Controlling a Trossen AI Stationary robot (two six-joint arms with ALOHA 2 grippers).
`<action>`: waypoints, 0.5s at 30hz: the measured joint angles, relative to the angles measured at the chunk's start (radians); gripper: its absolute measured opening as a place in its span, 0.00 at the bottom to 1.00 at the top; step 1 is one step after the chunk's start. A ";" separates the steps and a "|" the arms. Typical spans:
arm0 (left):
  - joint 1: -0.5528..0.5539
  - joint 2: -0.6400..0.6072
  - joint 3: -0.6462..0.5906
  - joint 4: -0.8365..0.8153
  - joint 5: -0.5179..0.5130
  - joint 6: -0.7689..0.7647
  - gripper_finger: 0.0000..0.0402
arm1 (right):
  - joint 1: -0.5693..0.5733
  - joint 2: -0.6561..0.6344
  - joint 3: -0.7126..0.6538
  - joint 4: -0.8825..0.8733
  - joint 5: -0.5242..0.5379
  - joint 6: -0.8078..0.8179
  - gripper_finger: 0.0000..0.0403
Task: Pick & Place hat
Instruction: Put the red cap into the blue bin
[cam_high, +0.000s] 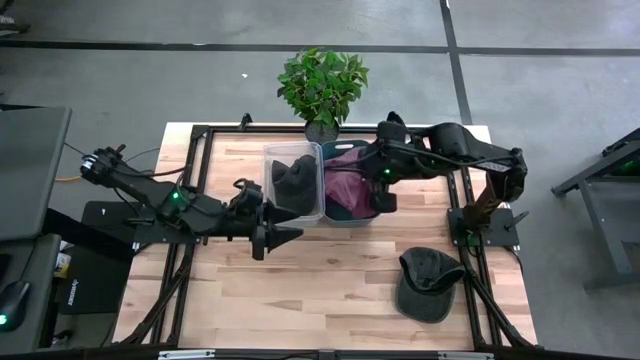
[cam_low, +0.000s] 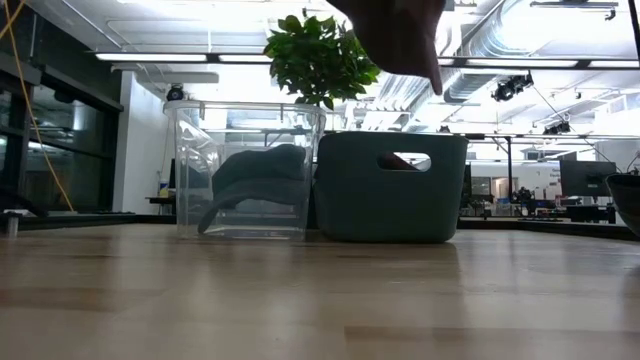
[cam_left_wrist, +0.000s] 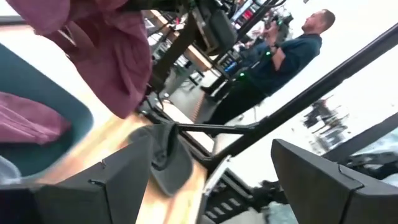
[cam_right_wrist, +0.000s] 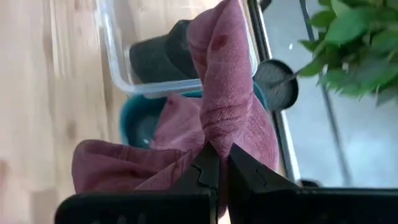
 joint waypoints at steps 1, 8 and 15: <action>0.000 0.000 0.000 0.005 0.006 -0.017 0.78 | -0.007 0.000 0.000 0.000 -0.011 -0.046 0.00; 0.000 -0.001 0.000 0.008 0.044 -0.121 0.78 | -0.058 0.006 0.001 0.000 -0.054 -0.241 0.00; 0.000 -0.001 0.000 0.023 0.106 -0.153 0.78 | -0.072 0.073 0.001 0.003 -0.057 -0.432 0.00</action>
